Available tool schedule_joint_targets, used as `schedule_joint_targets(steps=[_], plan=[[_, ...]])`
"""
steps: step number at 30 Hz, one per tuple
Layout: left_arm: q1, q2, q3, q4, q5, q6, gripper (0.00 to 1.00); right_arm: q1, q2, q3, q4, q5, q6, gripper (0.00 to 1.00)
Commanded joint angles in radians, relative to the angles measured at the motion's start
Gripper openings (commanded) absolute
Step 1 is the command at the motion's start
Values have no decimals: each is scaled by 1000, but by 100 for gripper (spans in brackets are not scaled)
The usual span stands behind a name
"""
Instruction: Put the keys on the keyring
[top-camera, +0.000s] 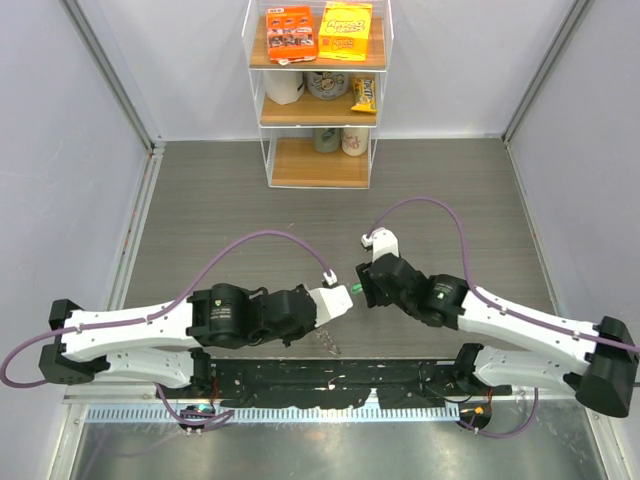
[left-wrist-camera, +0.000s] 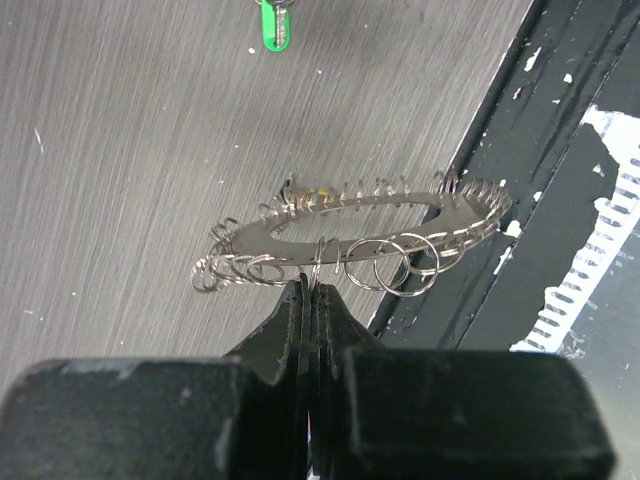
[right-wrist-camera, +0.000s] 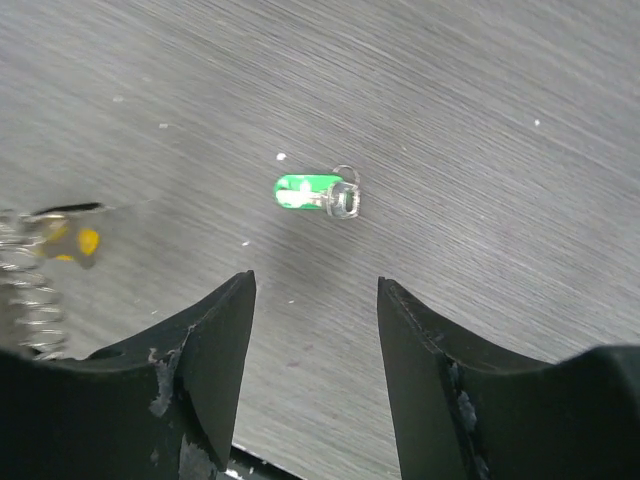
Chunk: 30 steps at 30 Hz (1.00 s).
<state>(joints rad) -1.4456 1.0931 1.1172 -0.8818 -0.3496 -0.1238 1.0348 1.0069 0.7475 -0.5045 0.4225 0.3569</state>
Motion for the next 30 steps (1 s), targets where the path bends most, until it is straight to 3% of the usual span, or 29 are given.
schedule_joint_targets(steps=[1,11,30], plan=[[-4,-4,62,0,-54,-16,0,-47,102,-2,78,-28,46,58],[-4,-53,20,44,-37,-19,0,-91,378,24,217,44,85,54],[-4,-131,-57,121,8,-8,0,-248,487,30,377,-137,30,44]])
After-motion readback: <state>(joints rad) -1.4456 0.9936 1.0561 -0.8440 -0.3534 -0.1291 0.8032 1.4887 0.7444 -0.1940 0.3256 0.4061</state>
